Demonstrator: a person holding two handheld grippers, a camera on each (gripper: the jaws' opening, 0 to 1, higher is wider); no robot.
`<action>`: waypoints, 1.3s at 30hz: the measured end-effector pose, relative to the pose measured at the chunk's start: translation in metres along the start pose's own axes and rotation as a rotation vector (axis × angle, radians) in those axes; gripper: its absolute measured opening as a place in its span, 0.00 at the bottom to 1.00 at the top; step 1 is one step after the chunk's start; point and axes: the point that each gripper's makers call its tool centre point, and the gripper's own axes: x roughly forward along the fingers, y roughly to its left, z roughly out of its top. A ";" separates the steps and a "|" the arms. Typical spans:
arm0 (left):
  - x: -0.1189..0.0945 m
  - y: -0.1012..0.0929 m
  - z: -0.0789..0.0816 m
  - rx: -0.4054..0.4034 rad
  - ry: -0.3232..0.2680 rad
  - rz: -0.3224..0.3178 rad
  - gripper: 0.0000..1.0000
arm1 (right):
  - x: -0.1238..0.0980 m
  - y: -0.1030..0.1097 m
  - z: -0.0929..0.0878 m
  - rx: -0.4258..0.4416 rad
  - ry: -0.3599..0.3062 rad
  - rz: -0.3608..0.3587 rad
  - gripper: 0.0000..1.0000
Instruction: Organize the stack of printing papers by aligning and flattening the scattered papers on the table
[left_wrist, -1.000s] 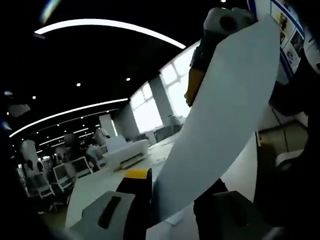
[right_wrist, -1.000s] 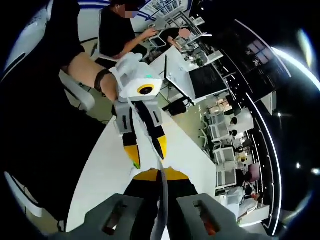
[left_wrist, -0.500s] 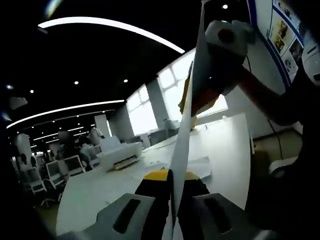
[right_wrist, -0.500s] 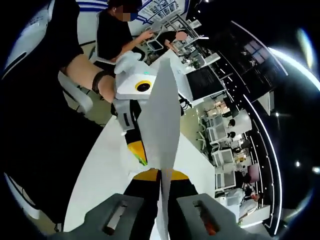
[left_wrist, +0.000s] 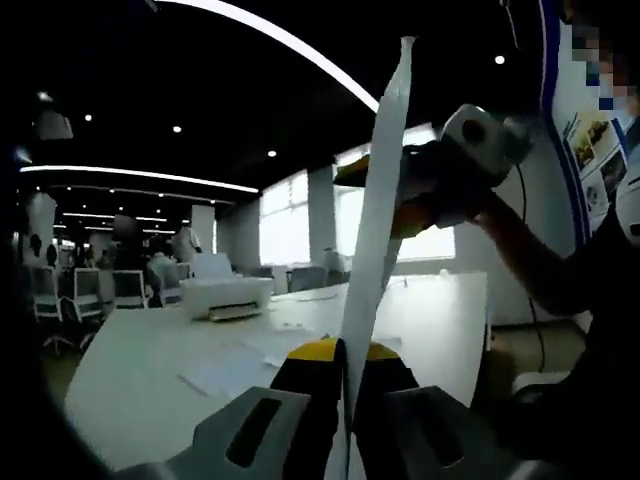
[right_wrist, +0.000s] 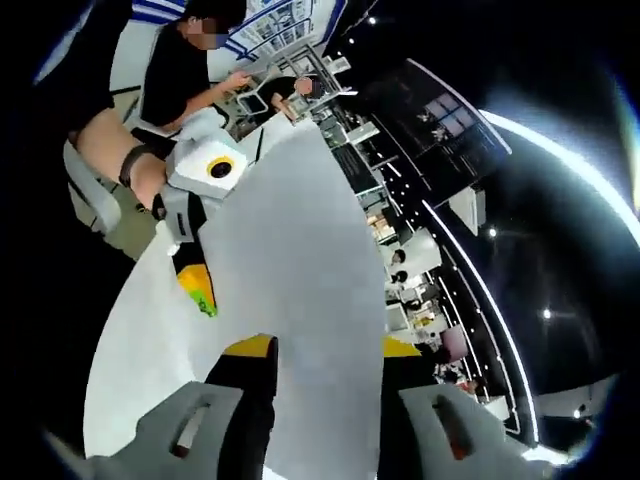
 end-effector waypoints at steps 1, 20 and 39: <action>-0.001 0.001 -0.001 0.000 0.002 0.004 0.05 | -0.002 -0.002 -0.004 0.016 0.007 -0.007 0.32; -0.027 0.022 0.009 -0.172 -0.124 0.033 0.05 | -0.031 -0.025 -0.085 0.274 0.121 -0.205 0.29; -0.045 0.056 -0.006 -0.234 -0.174 0.131 0.06 | -0.027 0.063 -0.162 0.623 0.084 -0.211 0.59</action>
